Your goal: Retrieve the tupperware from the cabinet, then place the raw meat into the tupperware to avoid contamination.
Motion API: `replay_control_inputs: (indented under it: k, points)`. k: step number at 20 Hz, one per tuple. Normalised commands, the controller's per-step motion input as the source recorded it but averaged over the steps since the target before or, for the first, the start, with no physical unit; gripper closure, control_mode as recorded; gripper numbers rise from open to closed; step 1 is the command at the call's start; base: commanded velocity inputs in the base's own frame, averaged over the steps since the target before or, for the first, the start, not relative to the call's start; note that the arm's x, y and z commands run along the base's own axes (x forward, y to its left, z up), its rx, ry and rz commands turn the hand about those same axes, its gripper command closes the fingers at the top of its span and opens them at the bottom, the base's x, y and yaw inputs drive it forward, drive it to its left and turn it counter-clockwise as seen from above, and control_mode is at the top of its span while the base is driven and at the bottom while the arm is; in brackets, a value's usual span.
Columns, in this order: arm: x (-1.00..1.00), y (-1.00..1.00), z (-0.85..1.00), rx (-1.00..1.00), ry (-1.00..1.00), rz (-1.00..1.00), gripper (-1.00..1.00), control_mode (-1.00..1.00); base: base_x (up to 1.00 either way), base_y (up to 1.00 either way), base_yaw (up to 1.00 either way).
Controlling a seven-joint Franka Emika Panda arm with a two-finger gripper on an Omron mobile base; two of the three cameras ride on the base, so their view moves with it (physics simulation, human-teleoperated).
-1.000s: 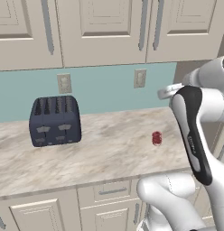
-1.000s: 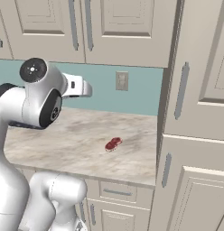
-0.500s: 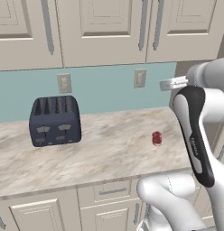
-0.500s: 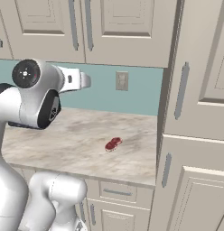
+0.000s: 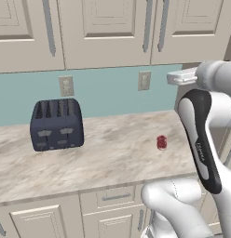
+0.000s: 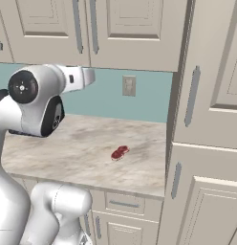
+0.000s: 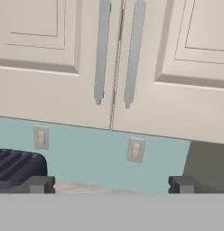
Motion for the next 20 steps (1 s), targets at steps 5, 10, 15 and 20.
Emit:
replay_control_inputs:
  k: [5,10,15,20]
  points:
    - [0.00,0.00,0.31,0.00,-0.19,0.00,-1.00,-1.00,0.00,0.00,0.00]
    - [0.00,0.00,0.30,0.00,-0.18,0.00,-1.00,-1.00,0.00,0.00,0.00]
    - [0.00,0.00,0.26,0.00,-0.18,0.00,-1.00,-1.00,0.00,0.00,0.00]
    - [0.00,0.00,0.22,0.00,-0.15,0.00,-1.00,-1.00,0.00,0.00,0.00]
